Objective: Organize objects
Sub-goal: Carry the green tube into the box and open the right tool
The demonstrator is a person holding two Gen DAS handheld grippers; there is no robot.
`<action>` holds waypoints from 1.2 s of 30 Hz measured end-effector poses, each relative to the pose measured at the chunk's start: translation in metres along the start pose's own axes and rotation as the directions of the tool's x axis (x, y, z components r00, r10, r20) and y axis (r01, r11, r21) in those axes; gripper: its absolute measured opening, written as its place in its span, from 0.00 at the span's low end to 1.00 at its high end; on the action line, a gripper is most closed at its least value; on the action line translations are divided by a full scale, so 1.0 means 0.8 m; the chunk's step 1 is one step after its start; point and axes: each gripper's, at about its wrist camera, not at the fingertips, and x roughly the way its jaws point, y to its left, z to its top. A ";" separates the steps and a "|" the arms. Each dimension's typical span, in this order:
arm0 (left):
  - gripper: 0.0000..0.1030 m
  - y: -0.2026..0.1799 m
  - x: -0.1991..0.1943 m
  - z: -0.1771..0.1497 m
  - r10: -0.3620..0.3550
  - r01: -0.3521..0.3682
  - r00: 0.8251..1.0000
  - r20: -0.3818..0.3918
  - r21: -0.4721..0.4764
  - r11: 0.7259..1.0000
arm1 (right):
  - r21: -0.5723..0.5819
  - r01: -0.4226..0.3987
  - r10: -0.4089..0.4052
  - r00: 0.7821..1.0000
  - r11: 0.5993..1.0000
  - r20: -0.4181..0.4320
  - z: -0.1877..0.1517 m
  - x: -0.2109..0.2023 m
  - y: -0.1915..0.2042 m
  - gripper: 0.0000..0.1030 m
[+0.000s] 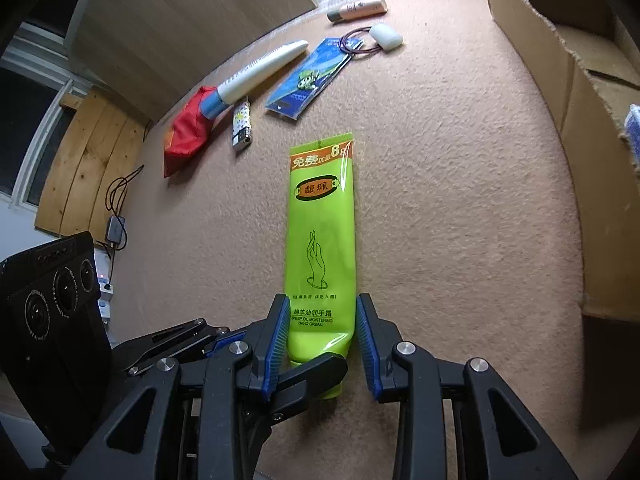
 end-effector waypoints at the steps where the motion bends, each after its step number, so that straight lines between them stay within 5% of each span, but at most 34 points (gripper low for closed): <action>1: 0.40 -0.001 0.001 0.005 -0.002 0.002 1.000 0.003 0.002 1.000 | -0.001 0.000 0.000 1.000 1.000 0.004 0.001 -0.002 0.000 0.30; 18: 0.40 -0.085 -0.027 0.060 -0.052 0.042 0.996 0.072 0.132 0.990 | -0.005 0.027 -0.026 0.986 1.000 0.162 0.026 -0.102 -0.010 0.30; 36: 0.40 -0.194 0.043 0.136 -0.102 0.090 0.994 0.035 0.257 0.962 | 0.086 0.087 -0.108 0.954 0.992 0.279 0.068 -0.178 -0.102 0.30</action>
